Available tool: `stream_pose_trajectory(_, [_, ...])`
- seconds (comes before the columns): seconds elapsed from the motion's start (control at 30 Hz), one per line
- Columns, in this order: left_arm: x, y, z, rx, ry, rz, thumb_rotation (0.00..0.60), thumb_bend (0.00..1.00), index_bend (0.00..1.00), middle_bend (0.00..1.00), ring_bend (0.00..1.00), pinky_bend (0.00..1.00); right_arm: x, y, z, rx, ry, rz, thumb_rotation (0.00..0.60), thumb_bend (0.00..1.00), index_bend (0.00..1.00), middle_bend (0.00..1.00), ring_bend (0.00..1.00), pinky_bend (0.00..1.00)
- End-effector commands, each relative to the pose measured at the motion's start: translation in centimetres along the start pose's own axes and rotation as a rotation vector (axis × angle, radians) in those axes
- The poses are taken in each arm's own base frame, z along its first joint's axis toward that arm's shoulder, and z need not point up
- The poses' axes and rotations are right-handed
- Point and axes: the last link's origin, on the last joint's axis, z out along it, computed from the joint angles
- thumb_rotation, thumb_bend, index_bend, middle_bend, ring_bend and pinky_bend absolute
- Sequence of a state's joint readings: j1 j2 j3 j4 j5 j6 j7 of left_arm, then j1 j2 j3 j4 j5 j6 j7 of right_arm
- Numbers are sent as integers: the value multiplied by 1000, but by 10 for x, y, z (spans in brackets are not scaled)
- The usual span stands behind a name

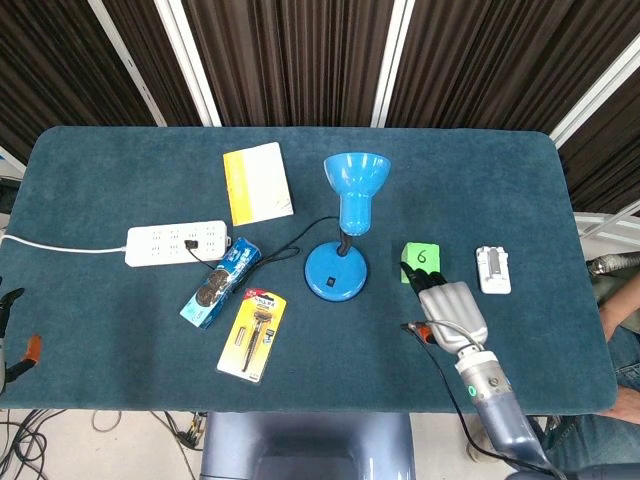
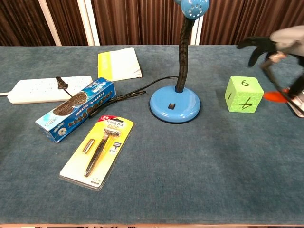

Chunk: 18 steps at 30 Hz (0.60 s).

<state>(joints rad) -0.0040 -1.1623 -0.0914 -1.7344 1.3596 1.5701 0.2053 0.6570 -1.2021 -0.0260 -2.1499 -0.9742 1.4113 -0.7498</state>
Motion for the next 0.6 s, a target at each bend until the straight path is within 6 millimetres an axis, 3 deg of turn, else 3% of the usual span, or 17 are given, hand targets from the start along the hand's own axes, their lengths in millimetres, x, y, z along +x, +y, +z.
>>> stream_pose_trajectory(0.03, [0, 1, -1, -4, 2, 1, 600, 393, 160, 0, 0, 0, -17, 46, -65, -98, 20, 29, 600, 238, 0, 85, 119, 950])
stream_pose_trajectory(0.07, [0, 1, -1, -6, 3, 2, 600, 393, 160, 0, 0, 0, -20, 51, -73, -109, 38, 37, 600, 237, 0, 71, 104, 820])
stream_pose_trajectory(0.13, [0, 2, -2, -12, 4, 7, 600, 393, 160, 0, 0, 0, -28, 67, -90, -143, 94, 48, 600, 235, 0, 35, 68, 225])
stream_pose_trajectory(0.17, [0, 2, -3, -15, 1, 9, 600, 393, 160, 0, 0, 0, -33, 76, -99, -161, 130, 48, 600, 233, 0, 26, 59, 50])
stream_pose_trajectory(0.2, [0, 3, -4, -18, 1, 9, 600, 393, 160, 0, 0, 0, -37, 81, -104, -170, 151, 44, 600, 233, 0, 20, 54, 0])
stream_pose_trajectory(0.37, [-1, 4, -6, -34, 1, 25, 600, 393, 160, 0, 0, 0, -50, 109, -124, -223, 252, 19, 600, 233, 0, 17, 49, 0])
stream_pose_trajectory(0.6, [-4, 4, -8, -37, -28, 27, 600, 393, 160, 0, 0, 0, -48, 124, -121, -263, 332, -9, 600, 233, 0, 16, 45, 0])
